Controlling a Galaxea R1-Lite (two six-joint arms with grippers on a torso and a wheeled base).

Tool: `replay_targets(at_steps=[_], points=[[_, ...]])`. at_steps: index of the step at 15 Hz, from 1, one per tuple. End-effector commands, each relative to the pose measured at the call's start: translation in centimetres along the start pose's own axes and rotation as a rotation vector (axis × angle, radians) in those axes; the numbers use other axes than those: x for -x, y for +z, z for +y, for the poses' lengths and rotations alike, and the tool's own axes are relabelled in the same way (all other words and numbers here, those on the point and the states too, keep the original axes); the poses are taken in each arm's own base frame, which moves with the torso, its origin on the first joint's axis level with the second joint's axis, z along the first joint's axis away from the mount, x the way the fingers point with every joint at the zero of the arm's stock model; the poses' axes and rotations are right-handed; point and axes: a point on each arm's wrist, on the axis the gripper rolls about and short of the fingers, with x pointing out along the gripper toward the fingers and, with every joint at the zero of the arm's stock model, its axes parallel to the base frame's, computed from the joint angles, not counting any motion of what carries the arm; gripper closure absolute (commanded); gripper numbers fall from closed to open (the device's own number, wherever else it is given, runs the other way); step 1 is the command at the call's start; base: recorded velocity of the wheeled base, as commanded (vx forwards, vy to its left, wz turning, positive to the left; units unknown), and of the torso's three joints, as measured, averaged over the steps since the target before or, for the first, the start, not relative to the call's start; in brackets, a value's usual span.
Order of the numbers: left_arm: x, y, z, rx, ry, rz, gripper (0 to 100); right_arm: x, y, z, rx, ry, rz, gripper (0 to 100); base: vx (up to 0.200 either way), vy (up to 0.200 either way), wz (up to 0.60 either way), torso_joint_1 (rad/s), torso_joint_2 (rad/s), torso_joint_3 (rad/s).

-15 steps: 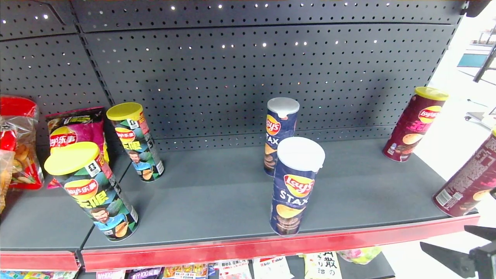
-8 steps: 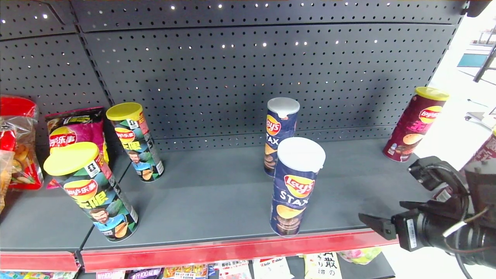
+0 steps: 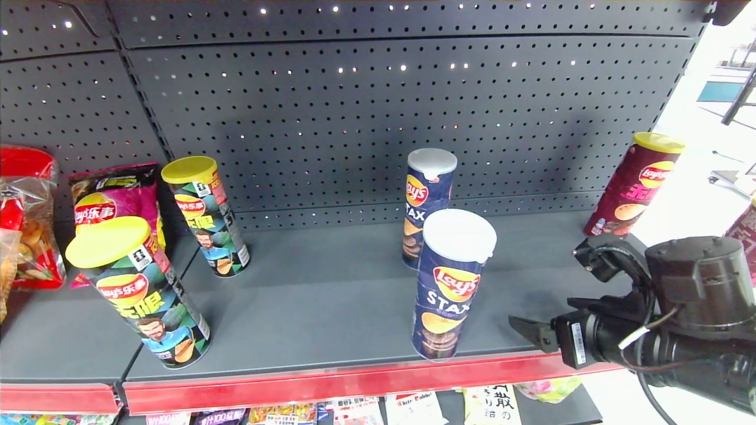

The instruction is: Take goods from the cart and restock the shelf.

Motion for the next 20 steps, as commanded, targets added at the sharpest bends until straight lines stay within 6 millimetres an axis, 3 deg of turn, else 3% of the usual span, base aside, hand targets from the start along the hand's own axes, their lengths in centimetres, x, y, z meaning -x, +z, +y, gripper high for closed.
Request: replay_targets(at_steps=[1, 5, 8, 10, 11, 12, 15, 20], points=[[0.0, 0.0, 0.0, 0.0, 0.0, 0.001, 0, -0.3, -0.1, 0.2, 0.007, 0.006, 0.012, 0, 0.0, 0.0, 0.0, 0.0, 0.0, 0.0], [0.0, 0.0, 0.0, 0.0, 0.0, 0.001, 0, -0.5, 0.2, 0.6, 0.017, 0.03, -0.039, 0, 0.0, 0.0, 0.0, 0.0, 0.0, 0.0], [0.0, 0.0, 0.0, 0.0, 0.0, 0.001, 0, 0.7, 0.8, 0.3, 0.041, 0.069, -0.121, 0, 0.0, 0.0, 0.0, 0.0, 0.0, 0.0], [0.0, 0.0, 0.0, 0.0, 0.0, 0.001, 0, 1.8, 0.7, -0.4, 0.072, 0.184, -0.14, 0, 0.0, 0.0, 0.0, 0.0, 0.0, 0.0], [0.0, 0.0, 0.0, 0.0, 0.0, 0.001, 0, 3.0, 0.2, -0.8, 0.077, 0.369, -0.169, 0, 0.0, 0.0, 0.0, 0.0, 0.0, 0.0], [0.0, 0.0, 0.0, 0.0, 0.0, 0.001, 0, 3.2, 0.0, -0.8, 0.082, 0.426, -0.17, 0, 0.0, 0.0, 0.0, 0.0, 0.0, 0.0], [0.0, 0.0, 0.0, 0.0, 0.0, 0.001, 0, 2.5, 0.2, 0.0, 0.188, 0.618, -0.181, 0, 0.0, 0.0, 0.0, 0.0, 0.0, 0.0], [0.0, 0.0, 0.0, 0.0, 0.0, 0.001, 0, 0.6, 0.8, 0.6, 0.246, 0.689, -0.183, 0, 0.0, 0.0, 0.0, 0.0, 0.0, 0.0]])
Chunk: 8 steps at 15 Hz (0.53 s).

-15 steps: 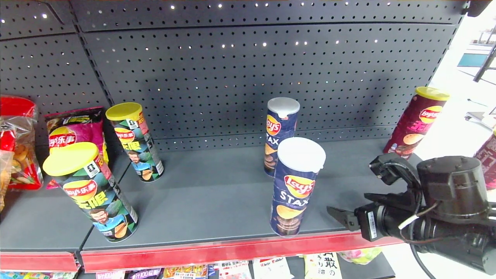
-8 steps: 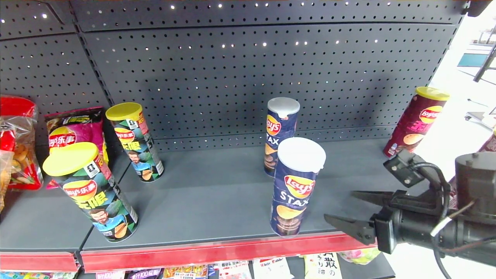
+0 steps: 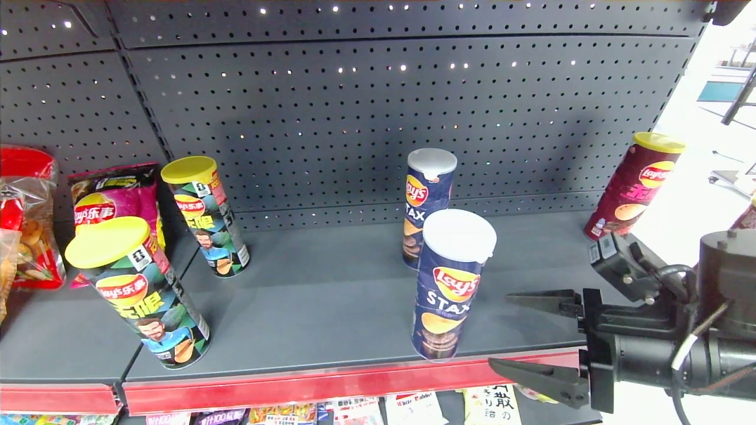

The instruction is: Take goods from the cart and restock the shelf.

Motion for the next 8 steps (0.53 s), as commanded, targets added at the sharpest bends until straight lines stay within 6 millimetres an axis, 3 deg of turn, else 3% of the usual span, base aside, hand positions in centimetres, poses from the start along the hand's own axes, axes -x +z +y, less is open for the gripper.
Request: replay_targets(at_steps=[1, 4, 8], points=[[0.0, 0.0, 0.0, 0.001, 0.0, 0.001, 0, -1.2, 0.1, -0.6, -0.005, 0.01, 0.011, 0, 0.0, 0.0, 0.0, 0.0, 0.0, 0.0], [0.0, 0.0, 0.0, 0.001, 0.0, 0.001, 0, -2.5, 0.2, -1.4, 0.008, 0.006, -0.01, 0, 0.0, 0.0, 0.0, 0.0, 0.0, 0.0], [0.0, 0.0, 0.0, 0.001, 0.0, 0.001, 0, -2.9, 0.3, -1.5, 0.022, 0.059, -0.02, 0, 0.0, 0.0, 0.0, 0.0, 0.0, 0.0]])
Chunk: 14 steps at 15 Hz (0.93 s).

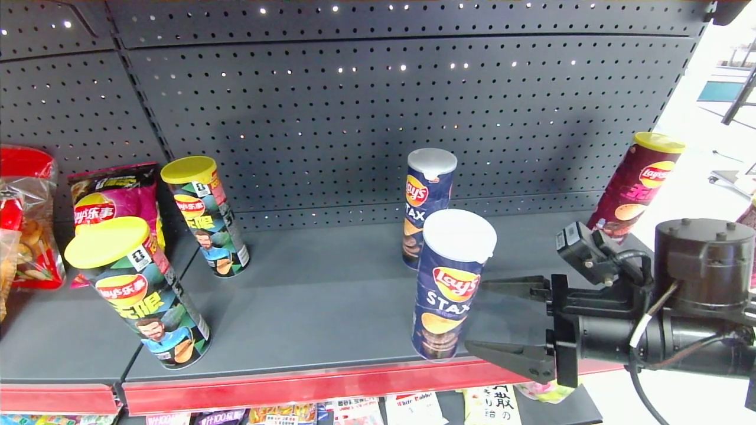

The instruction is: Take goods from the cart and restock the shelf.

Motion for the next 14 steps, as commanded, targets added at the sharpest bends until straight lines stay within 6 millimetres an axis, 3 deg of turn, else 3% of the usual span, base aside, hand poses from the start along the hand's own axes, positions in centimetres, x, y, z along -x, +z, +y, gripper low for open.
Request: replay_targets(at_steps=[1, 5, 14], points=[[0.0, 0.0, 0.0, 0.0, 0.0, 0.001, 0, -0.6, -0.1, -0.4, 0.01, 0.006, 0.011, 0, 0.0, 0.0, 0.0, 0.0, 0.0, 0.0], [0.0, 0.0, 0.0, 0.0, 0.0, 0.001, 0, -1.4, 0.8, -0.9, 0.033, 0.029, -0.012, 0, 0.0, 0.0, 0.0, 0.0, 0.0, 0.0], [0.0, 0.0, 0.0, 0.0, 0.0, 0.001, 0, -2.5, 0.5, -1.2, 0.098, 0.141, -0.028, 0, 0.0, 0.0, 0.0, 0.0, 0.0, 0.0]])
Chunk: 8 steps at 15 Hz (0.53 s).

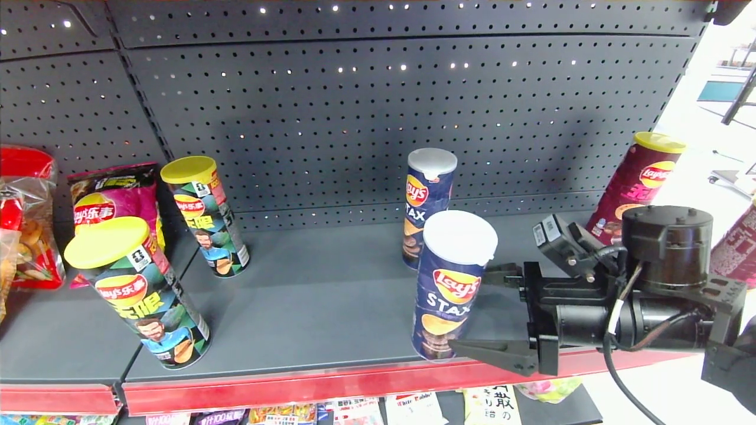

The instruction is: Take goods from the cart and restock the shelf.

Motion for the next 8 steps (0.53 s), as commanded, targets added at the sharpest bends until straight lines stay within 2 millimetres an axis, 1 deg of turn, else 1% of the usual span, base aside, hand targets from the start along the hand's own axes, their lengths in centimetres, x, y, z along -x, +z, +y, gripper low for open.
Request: replay_targets(at_steps=[1, 4, 8], points=[[0.0, 0.0, 0.0, 0.0, 0.0, 0.001, 0, -0.6, -0.1, -0.2, -0.003, 0.018, 0.005, 0, 0.0, 0.0, 0.0, 0.0, 0.0, 0.0], [0.0, 0.0, 0.0, 0.0, 0.0, 0.001, 0, -1.6, 0.3, -0.6, 0.011, 0.036, -0.008, 0, 0.0, 0.0, 0.0, 0.0, 0.0, 0.0], [0.0, 0.0, 0.0, 0.0, 0.0, 0.001, 0, -2.1, 0.3, -0.5, 0.013, 0.049, -0.007, 0, 0.0, 0.0, 0.0, 0.0, 0.0, 0.0]])
